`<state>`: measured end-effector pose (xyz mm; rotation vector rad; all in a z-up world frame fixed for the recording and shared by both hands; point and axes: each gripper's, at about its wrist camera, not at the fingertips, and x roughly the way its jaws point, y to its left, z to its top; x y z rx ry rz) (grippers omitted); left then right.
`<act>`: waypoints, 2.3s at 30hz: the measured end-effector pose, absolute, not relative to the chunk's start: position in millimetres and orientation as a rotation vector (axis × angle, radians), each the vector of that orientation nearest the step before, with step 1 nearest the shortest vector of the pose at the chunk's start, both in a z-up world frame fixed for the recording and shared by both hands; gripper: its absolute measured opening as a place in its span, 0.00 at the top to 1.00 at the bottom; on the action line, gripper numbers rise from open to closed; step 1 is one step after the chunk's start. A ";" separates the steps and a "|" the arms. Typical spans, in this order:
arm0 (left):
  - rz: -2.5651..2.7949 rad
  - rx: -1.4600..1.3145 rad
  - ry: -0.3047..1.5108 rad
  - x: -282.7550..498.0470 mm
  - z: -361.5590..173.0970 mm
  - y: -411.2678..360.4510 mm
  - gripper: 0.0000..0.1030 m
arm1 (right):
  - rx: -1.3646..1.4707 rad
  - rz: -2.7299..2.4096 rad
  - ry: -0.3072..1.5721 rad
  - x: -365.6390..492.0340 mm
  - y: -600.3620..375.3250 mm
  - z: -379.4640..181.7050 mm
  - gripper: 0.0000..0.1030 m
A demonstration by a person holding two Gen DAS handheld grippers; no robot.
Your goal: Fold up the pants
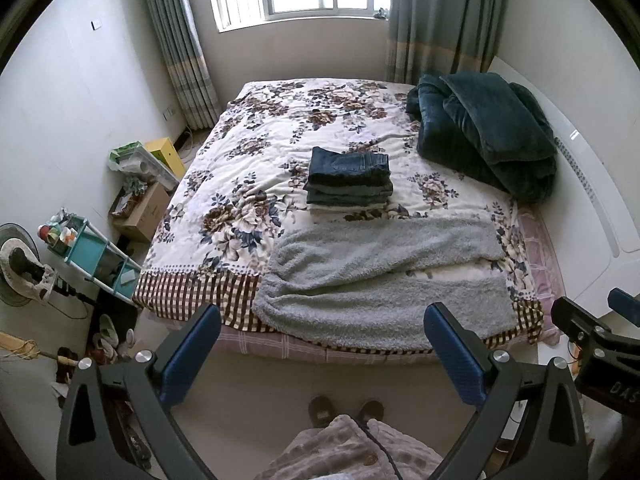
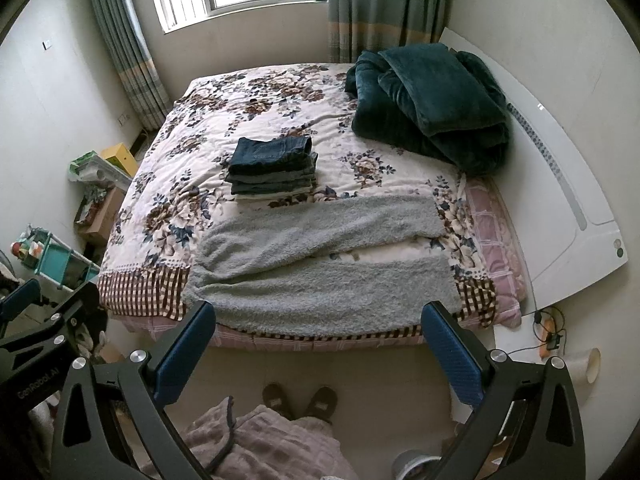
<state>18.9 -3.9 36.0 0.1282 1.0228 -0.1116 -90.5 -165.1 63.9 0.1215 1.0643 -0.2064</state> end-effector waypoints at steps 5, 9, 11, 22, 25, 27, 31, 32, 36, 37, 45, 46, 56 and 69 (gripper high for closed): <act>-0.113 0.125 1.022 20.1 36.5 -3.8 0.00 | 0.121 -0.207 1.065 -89.2 -163.3 65.6 0.00; -0.113 0.124 1.019 15.8 34.5 -1.1 0.00 | 0.121 -0.207 1.063 -90.5 -162.8 64.3 0.00; -0.114 0.124 1.019 16.5 34.9 -1.3 0.00 | 0.120 -0.208 1.062 -89.3 -161.6 66.6 0.00; -0.117 0.118 1.017 18.5 34.2 -3.0 0.00 | 0.121 -0.206 1.065 -87.9 -164.4 64.9 0.00; -0.121 0.116 1.021 25.5 34.7 -12.6 0.00 | 0.121 -0.205 1.065 -88.9 -164.3 64.2 0.00; -0.125 0.114 1.023 29.1 33.8 -16.4 0.00 | 0.122 -0.207 1.065 -89.6 -164.2 63.7 0.00; -0.122 0.106 1.010 31.5 26.0 -14.9 0.00 | 0.135 -0.227 1.066 -86.6 -165.0 58.5 0.00; -0.121 0.103 1.012 35.9 21.0 -14.2 0.00 | 0.139 -0.234 1.061 -85.5 -165.3 56.5 0.00; -0.136 0.085 1.031 52.7 -2.5 -10.6 0.00 | 0.162 -0.281 1.047 -78.6 -171.5 34.4 0.00; -0.131 0.095 1.038 61.3 -10.4 -14.9 0.00 | 0.159 -0.309 1.048 -74.4 -172.6 28.2 0.00; -0.168 0.155 1.076 100.2 -74.9 -18.4 0.00 | 0.174 -0.418 1.052 -24.4 -196.3 -40.6 0.00; -0.161 0.162 1.078 103.9 -80.7 -17.8 0.00 | 0.170 -0.435 1.056 -17.4 -200.8 -49.6 0.00; -0.080 0.150 1.140 188.2 -157.8 -59.8 0.00 | 0.192 -0.431 1.158 90.6 -274.6 -167.6 0.00; 0.033 0.101 1.253 327.2 -292.8 -145.5 0.00 | 0.148 -0.288 1.321 284.6 -392.5 -335.9 0.00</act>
